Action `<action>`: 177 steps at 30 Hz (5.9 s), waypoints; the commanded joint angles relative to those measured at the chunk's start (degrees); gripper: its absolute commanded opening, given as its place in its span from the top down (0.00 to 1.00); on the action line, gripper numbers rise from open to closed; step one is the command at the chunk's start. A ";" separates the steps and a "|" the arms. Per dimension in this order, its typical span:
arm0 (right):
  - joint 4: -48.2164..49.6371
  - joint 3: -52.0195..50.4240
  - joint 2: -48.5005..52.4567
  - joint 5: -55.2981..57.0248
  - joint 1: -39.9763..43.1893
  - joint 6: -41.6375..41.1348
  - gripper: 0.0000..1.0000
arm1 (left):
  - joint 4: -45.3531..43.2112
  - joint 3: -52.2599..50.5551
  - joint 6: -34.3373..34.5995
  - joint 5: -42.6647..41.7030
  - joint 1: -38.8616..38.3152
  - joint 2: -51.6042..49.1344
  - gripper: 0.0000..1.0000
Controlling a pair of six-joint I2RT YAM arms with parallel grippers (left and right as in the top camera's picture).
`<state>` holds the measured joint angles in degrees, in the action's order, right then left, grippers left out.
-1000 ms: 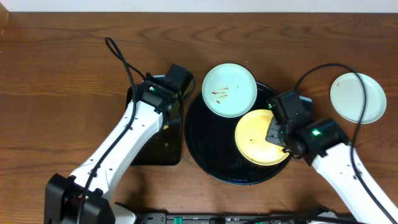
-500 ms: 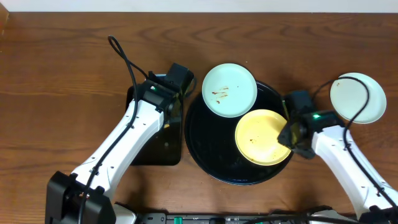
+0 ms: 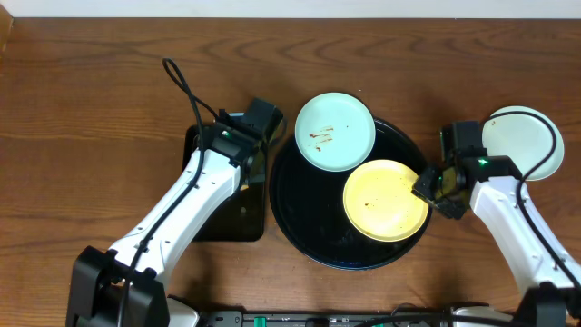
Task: Clean dirty plates on tray and stack at the side
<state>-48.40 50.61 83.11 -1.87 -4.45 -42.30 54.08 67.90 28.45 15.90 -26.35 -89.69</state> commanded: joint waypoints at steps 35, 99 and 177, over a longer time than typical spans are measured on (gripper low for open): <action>2.82 9.46 10.16 -6.45 2.27 18.27 0.42 | -0.44 -0.68 -1.27 -0.48 0.31 -0.57 0.92; -4.28 16.68 20.65 -23.21 13.00 49.88 0.29 | -1.29 -0.68 -2.10 -1.99 0.31 -0.57 0.92; -7.37 13.16 1.81 -14.64 0.74 45.88 0.98 | -3.30 -0.68 -2.93 -5.07 0.31 -0.57 0.92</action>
<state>-54.85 63.64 87.15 -20.18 -1.43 6.90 50.89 67.75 26.50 10.87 -26.35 -89.80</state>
